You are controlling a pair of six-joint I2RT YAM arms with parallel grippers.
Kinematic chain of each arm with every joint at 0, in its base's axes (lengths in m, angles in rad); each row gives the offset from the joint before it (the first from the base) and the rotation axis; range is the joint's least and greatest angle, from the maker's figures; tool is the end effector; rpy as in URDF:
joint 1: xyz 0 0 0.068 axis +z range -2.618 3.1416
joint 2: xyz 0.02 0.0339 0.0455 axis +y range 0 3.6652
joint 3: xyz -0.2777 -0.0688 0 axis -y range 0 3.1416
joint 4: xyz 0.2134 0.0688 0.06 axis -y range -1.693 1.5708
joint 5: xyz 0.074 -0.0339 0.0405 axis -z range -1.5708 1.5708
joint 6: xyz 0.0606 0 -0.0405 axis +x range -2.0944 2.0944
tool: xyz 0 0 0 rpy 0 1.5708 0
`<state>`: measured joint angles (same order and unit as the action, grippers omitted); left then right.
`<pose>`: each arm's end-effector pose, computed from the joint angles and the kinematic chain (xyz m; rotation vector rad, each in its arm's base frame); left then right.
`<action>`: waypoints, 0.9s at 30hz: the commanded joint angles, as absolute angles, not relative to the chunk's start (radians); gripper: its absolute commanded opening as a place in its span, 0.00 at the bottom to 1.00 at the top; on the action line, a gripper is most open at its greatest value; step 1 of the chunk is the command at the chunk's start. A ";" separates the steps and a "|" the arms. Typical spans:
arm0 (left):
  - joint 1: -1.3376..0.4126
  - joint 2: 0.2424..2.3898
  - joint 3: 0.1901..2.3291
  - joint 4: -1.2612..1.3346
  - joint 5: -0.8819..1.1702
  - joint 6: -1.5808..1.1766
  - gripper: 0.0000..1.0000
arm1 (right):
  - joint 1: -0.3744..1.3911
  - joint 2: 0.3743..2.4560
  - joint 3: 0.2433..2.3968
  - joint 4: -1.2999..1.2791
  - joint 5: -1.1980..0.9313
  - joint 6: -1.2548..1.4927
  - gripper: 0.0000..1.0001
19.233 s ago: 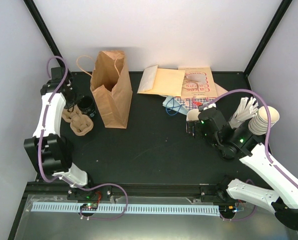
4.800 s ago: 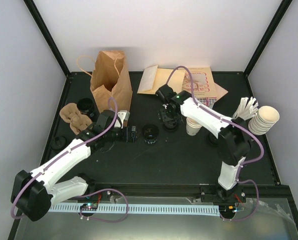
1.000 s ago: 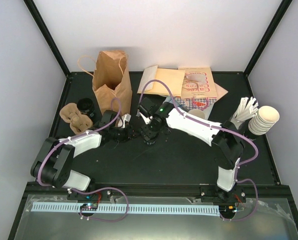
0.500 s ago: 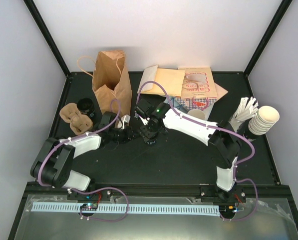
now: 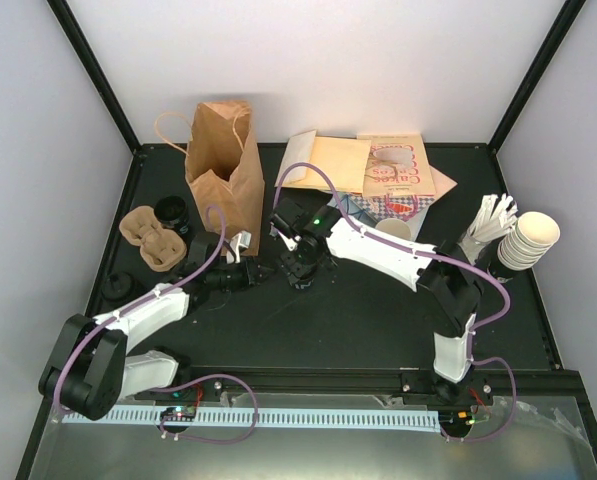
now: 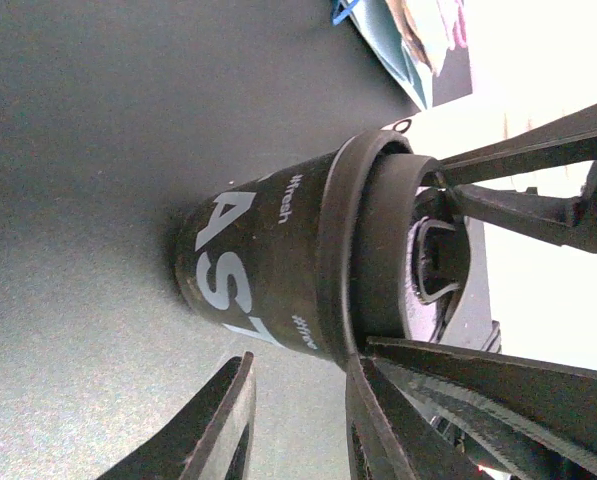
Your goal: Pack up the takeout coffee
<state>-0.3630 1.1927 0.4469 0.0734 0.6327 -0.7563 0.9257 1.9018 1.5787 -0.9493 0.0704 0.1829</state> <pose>0.1846 -0.1084 0.1943 -0.0972 2.4195 -1.2756 0.2266 0.2940 0.2368 -1.0195 2.6591 0.1400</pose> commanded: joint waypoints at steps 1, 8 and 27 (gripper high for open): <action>-0.355 1.187 0.446 0.164 0.683 -0.797 0.28 | 0.937 1.934 1.497 -1.046 -0.010 0.164 0.79; -0.356 1.166 0.452 0.184 0.742 -0.810 0.30 | 0.970 1.860 1.440 -1.070 -0.035 0.180 0.78; -0.385 1.243 0.460 0.200 0.827 -0.775 0.40 | 0.988 1.826 1.407 -1.067 -0.034 0.166 0.78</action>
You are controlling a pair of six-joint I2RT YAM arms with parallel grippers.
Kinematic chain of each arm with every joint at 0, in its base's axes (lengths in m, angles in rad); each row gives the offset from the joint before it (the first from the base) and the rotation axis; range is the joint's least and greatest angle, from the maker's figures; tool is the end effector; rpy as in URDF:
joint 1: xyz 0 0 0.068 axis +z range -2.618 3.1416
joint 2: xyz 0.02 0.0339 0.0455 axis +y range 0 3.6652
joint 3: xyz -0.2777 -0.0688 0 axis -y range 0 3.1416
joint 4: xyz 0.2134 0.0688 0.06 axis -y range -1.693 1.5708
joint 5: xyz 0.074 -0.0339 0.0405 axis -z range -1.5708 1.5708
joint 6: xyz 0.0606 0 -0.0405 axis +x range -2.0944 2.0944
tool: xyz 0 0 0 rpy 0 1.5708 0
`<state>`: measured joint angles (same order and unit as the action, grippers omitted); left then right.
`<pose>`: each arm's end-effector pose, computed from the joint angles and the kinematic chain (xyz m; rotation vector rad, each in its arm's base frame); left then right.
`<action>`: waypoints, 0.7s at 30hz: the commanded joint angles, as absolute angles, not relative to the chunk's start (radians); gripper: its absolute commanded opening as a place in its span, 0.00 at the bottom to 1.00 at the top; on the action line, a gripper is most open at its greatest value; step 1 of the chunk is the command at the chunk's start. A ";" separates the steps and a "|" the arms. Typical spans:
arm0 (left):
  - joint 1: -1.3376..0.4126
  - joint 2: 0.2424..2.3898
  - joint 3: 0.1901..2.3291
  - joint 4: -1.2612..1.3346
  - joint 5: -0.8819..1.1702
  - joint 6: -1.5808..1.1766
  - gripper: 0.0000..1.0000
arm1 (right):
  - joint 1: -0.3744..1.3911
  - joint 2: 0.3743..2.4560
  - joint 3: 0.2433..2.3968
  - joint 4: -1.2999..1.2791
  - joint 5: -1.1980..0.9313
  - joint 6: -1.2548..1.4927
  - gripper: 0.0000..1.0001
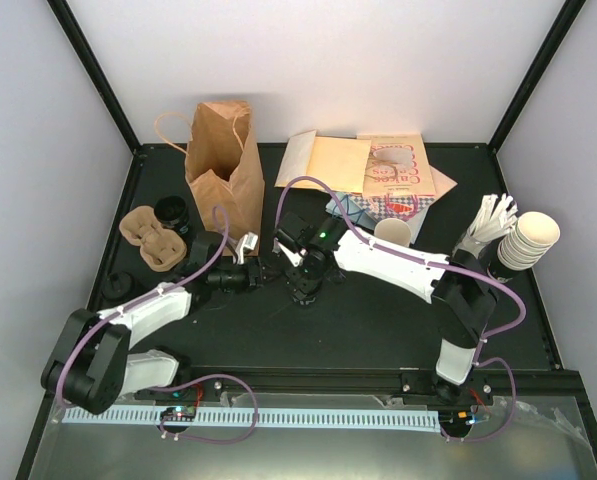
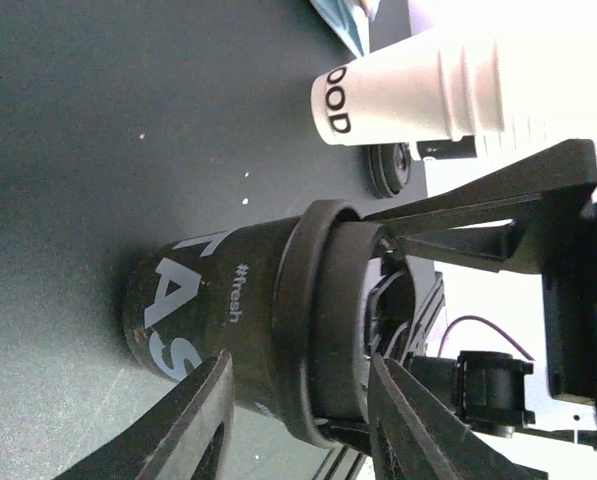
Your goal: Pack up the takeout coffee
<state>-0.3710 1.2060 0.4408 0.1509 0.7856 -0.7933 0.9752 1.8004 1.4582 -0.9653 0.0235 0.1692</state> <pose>0.1819 -0.1168 0.2010 0.0010 2.3858 -1.4721 0.1916 0.2802 0.2389 -1.1340 2.6715 0.1794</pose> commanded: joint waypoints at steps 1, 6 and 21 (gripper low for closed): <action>-0.388 1.251 0.463 0.202 0.824 -0.775 0.39 | 0.987 1.825 1.407 -1.065 -0.032 0.166 0.78; -0.391 1.289 0.469 0.206 0.808 -0.772 0.36 | 0.988 1.824 1.401 -1.064 -0.036 0.161 0.78; -0.391 1.371 0.521 0.023 0.692 -0.697 0.41 | 0.988 1.843 1.387 -1.053 -0.064 0.158 0.78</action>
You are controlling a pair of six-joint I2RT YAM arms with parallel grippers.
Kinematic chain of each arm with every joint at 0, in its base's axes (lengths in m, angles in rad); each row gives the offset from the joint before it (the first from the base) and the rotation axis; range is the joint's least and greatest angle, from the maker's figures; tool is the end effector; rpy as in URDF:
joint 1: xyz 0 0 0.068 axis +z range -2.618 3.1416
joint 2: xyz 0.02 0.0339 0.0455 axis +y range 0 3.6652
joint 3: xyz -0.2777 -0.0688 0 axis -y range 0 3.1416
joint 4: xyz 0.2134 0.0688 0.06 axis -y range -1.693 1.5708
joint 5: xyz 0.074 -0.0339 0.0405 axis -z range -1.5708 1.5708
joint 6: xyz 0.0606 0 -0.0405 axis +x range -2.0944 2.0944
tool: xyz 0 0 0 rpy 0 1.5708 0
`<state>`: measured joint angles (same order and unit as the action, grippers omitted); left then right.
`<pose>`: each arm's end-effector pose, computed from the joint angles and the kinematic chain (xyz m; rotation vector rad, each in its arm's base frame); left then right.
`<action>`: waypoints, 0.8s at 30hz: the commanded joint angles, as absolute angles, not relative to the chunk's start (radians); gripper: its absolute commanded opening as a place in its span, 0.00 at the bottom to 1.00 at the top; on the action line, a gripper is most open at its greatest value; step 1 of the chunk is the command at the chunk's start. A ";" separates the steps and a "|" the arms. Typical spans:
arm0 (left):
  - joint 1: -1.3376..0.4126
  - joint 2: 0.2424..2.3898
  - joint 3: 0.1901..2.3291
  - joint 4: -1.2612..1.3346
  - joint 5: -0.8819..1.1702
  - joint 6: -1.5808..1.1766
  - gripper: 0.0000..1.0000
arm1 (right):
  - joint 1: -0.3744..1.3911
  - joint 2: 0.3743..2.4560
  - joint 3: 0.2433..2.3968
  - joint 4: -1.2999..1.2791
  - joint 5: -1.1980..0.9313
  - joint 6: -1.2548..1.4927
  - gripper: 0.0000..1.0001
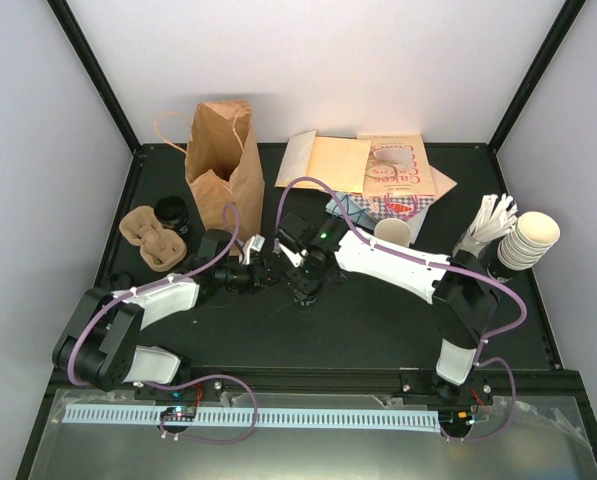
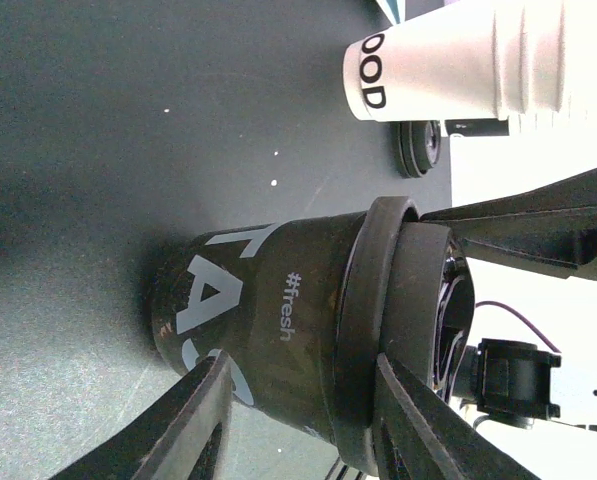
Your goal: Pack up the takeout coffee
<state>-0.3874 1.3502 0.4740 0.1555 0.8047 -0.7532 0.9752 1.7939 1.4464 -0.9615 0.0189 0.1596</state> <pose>0.1956 -0.1270 0.1824 0.0184 2.4848 -1.4704 0.1902 0.2786 0.2381 -1.1488 2.6684 0.1824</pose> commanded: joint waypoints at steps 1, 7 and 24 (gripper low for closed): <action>-0.391 1.373 0.526 0.005 0.679 -0.691 0.41 | 0.988 1.846 1.384 -1.052 -0.072 0.159 0.78; -0.391 1.425 0.537 -0.066 0.640 -0.679 0.40 | 0.991 1.852 1.347 -1.042 -0.103 0.166 0.78; -0.399 1.357 0.413 0.034 0.655 -0.782 0.40 | 1.025 1.837 1.272 -1.017 -0.128 0.178 0.78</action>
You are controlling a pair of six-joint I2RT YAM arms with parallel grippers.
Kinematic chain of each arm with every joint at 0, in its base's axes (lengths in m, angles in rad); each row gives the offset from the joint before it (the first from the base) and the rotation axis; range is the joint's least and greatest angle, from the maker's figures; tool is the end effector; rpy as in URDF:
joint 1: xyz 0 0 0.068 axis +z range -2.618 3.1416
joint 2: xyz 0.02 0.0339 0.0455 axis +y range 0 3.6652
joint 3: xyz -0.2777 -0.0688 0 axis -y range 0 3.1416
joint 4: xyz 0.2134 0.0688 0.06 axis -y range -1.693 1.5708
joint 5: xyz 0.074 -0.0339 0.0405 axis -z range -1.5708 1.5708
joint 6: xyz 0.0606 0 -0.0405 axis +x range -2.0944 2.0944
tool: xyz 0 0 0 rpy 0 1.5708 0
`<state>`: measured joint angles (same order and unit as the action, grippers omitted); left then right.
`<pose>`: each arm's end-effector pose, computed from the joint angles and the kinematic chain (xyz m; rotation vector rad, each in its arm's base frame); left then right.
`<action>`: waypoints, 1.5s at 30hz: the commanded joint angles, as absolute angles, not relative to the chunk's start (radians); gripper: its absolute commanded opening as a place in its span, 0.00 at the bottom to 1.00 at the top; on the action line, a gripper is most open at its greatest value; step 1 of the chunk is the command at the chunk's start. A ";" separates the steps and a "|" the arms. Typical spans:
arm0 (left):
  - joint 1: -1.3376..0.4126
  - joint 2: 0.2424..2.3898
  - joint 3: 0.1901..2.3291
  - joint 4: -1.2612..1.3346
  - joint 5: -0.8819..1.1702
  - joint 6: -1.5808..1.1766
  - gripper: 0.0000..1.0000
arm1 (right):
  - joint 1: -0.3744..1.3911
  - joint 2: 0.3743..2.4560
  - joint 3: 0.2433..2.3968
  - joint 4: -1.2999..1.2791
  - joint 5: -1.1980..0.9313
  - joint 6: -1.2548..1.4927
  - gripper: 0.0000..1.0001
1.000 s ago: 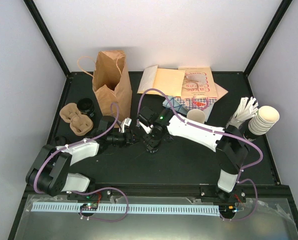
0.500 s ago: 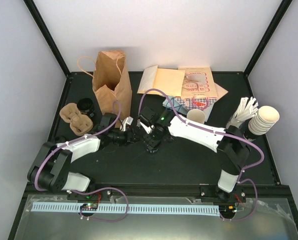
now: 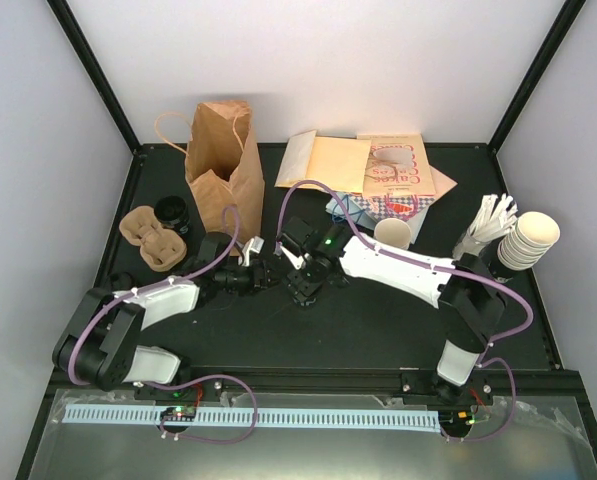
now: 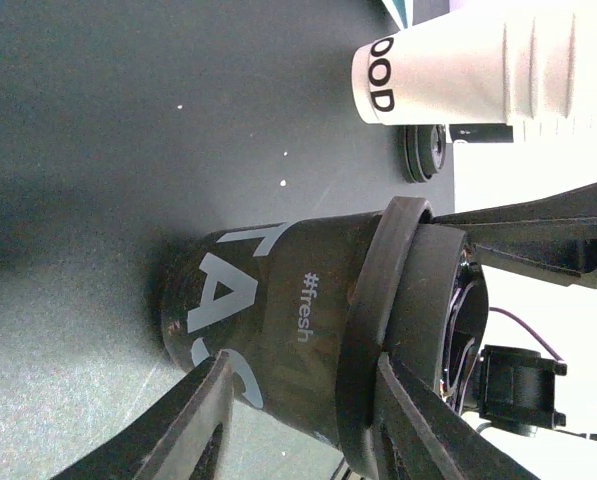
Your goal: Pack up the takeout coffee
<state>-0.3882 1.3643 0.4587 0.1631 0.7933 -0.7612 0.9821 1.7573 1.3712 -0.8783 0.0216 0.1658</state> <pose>0.1945 -0.1262 0.1757 -0.0111 2.5099 -1.4576 0.1856 0.2757 0.2333 -1.1327 2.6315 0.2142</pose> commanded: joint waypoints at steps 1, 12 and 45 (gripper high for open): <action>-0.398 1.335 0.422 0.045 0.664 -0.788 0.42 | 1.028 1.834 1.268 -1.015 -0.131 0.177 0.78; -0.396 1.402 0.508 0.205 0.758 -0.813 0.48 | 1.047 1.811 1.246 -0.997 -0.140 0.175 0.78; -0.394 1.498 0.519 0.260 0.881 -0.697 0.60 | 1.022 1.842 1.254 -0.952 -0.198 0.154 0.75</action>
